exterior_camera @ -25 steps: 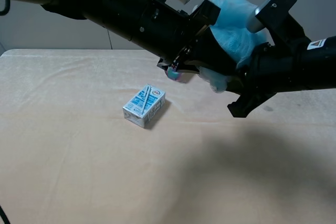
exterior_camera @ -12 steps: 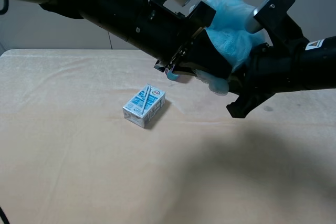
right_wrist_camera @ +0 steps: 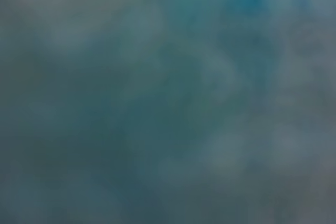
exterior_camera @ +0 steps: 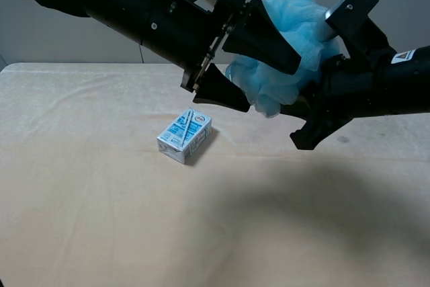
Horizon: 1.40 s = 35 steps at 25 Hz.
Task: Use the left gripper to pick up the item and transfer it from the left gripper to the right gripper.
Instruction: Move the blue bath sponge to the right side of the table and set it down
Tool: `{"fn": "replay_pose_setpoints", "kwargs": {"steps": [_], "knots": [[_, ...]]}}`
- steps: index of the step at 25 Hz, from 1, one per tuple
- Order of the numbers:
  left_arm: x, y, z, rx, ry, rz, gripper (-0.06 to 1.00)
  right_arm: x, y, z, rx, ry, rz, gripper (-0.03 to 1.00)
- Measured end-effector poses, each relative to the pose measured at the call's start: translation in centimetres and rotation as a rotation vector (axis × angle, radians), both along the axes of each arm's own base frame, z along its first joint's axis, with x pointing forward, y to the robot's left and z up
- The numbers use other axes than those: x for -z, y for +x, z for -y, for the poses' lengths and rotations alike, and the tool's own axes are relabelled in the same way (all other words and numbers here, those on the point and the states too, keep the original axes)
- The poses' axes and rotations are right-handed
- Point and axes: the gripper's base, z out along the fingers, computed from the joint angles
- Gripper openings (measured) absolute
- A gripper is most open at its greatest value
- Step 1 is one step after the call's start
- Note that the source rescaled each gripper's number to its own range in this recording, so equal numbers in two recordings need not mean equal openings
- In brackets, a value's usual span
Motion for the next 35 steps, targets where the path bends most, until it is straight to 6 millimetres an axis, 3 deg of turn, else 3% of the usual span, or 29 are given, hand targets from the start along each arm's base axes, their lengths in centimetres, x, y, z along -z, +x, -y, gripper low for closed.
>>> {"fn": "replay_pose_setpoints", "kwargs": {"steps": [4,9,17,23,28,32,35], "knots": [[-0.2,0.6,-1.5,0.008,-0.011,-0.036,1.00,0.0,0.0,0.0,0.001,0.000,0.001,0.04],[-1.6,1.3,-4.7,-0.004,0.015,-0.013,1.00,0.0,0.0,0.0,0.001,0.000,0.001,0.03],[-7.8,0.2,-11.6,-0.128,0.121,0.243,1.00,0.0,0.0,0.0,0.002,0.001,0.003,0.03],[-13.7,-4.6,-16.4,-0.267,0.285,0.537,1.00,0.0,0.0,0.0,0.000,0.000,0.001,0.02],[-16.5,-9.3,-19.1,-0.375,0.468,0.717,1.00,0.0,0.0,0.0,-0.001,0.000,-0.002,0.02],[-17.4,-13.3,-21.0,-0.489,0.574,0.796,1.00,0.0,0.0,0.0,-0.002,0.000,-0.002,0.02],[-16.1,-16.4,-22.3,-0.567,0.633,0.806,1.00,0.0,0.0,0.0,-0.002,-0.001,-0.003,0.02]]}}
